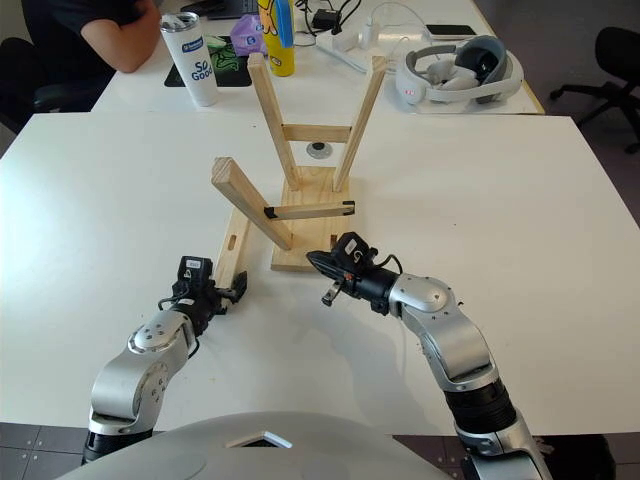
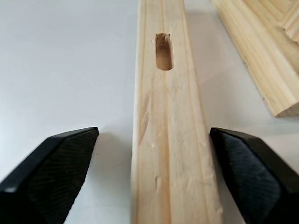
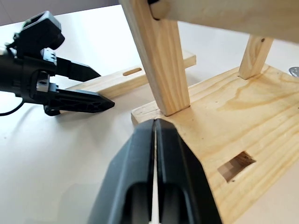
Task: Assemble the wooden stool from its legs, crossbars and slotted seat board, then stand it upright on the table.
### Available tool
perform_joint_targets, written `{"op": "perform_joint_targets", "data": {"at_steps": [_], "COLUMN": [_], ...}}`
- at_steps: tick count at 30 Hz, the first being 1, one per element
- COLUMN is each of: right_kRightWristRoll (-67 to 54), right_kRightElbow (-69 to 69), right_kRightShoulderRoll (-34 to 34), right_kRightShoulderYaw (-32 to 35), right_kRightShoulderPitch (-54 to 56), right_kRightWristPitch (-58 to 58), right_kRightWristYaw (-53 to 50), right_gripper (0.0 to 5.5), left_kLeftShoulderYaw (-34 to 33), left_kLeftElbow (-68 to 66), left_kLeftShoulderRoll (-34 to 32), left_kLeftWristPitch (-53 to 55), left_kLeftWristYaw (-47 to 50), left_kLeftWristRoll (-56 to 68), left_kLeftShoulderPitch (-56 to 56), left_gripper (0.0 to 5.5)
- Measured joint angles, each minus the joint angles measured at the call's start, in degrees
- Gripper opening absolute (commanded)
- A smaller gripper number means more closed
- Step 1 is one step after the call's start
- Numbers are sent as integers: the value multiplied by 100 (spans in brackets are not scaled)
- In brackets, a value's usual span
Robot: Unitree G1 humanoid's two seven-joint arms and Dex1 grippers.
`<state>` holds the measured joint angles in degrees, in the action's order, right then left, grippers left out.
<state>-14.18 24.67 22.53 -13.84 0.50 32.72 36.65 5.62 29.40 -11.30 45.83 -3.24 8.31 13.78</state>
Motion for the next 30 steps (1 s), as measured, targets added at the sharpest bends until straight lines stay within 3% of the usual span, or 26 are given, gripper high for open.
{"op": "perform_joint_targets", "data": {"at_steps": [8, 13, 24, 30], "right_kRightWristRoll": [-547, -704, -1127, -1149], "right_kRightElbow": [226, 230, -351, -1725], "right_kRightShoulderRoll": [170, 429, 1057, 1708], "right_kRightShoulderYaw": [396, 536, 923, 2061], "right_kRightShoulderPitch": [-300, -392, -311, -4], "right_kRightWristPitch": [197, 270, 245, -125], "right_kRightWristYaw": [104, 256, 1093, 1328], "right_gripper": [148, 234, 409, 501], "left_kLeftShoulderYaw": [-39, -489, -2325, -3144], "left_kLeftElbow": [0, -106, -228, -512], "left_kLeftShoulderRoll": [-404, -684, -1043, -1644], "left_kLeftWristPitch": [-47, -27, -1101, -1743], "left_kLeftWristYaw": [-515, -763, -920, -1489], "left_kLeftWristRoll": [25, 99, 367, 1058], "left_kLeftShoulderPitch": [8, -33, -636, -1784], "left_gripper": [294, 209, 208, 208]}}
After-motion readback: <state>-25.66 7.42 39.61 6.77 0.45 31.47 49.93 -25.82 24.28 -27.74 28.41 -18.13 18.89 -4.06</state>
